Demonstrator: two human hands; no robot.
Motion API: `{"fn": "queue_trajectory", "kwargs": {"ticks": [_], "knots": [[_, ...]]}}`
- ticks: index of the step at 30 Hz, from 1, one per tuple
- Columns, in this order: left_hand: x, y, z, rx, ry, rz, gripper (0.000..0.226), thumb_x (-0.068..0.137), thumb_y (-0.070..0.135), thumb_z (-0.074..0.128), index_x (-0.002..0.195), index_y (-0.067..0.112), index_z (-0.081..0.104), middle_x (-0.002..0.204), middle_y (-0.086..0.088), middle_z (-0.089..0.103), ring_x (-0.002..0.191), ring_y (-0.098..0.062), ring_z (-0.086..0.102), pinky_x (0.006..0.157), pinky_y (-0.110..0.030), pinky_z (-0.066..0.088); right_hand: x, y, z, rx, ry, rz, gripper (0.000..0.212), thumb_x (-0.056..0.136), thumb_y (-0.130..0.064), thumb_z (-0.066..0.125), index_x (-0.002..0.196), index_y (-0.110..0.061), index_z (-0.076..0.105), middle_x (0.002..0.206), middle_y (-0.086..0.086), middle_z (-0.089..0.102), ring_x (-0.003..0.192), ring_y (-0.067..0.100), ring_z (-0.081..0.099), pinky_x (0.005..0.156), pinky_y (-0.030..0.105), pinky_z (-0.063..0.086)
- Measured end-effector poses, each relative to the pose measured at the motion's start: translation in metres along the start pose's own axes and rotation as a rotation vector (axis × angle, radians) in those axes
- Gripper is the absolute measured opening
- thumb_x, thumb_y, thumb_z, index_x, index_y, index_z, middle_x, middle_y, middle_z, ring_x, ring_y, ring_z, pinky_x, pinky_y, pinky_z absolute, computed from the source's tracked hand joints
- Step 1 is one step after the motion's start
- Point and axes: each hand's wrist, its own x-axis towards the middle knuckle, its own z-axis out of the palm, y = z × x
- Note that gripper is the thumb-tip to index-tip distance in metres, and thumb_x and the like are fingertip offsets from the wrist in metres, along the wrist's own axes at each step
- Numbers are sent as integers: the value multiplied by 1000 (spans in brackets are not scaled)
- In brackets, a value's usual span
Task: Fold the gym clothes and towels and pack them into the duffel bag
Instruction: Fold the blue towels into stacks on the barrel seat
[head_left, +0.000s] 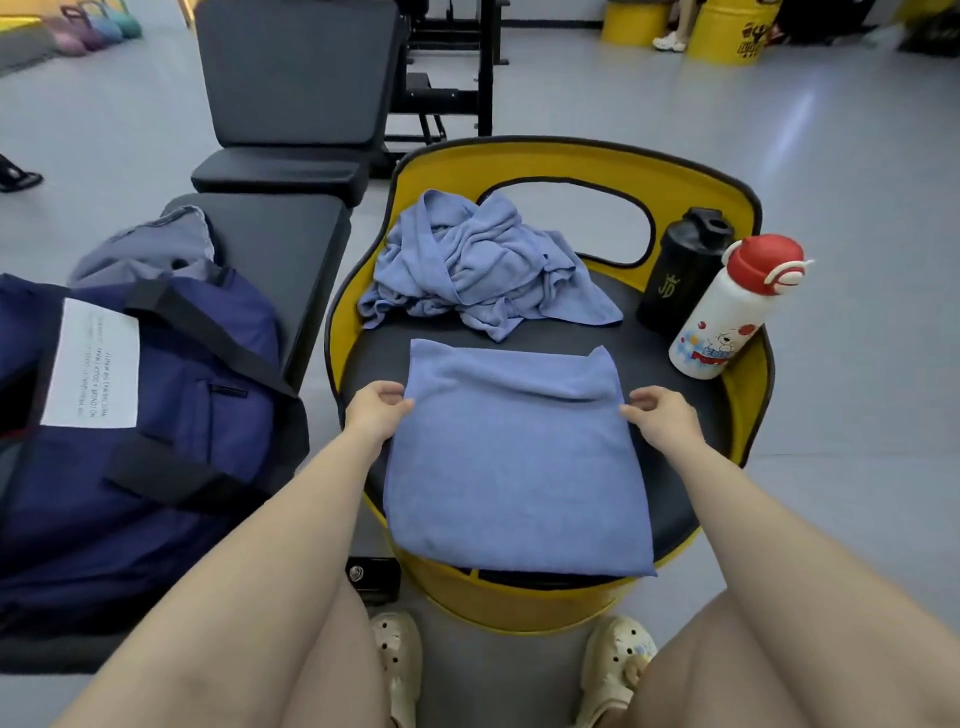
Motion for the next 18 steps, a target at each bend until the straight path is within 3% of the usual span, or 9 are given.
{"fn": "queue_trajectory", "kwargs": {"ticks": [6,13,18], "knots": [[13,9,12,-40,41,4,41,89,12,64,128,8,54,124,-9,59,112,-22,55,88,-29,43,14,-17,10,89,31,-48,39,89,-19,66,125,-8,58,121,7,63,114,22,56,86,26,41],[43,20,30,-222,68,-84,41,88,20,66,127,9,57,125,-7,60,111,-24,58,98,-40,48,45,-38,27,239,63,-1,25,91,-19,61,115,-10,66,116,2,63,111,18,54,84,24,38],[64,27,36,-320,74,-78,30,88,16,66,117,9,63,119,-5,63,109,-23,59,96,-38,49,65,-41,35,278,93,6,16,92,-19,60,104,-13,69,100,-4,61,98,14,52,80,25,36]]}}
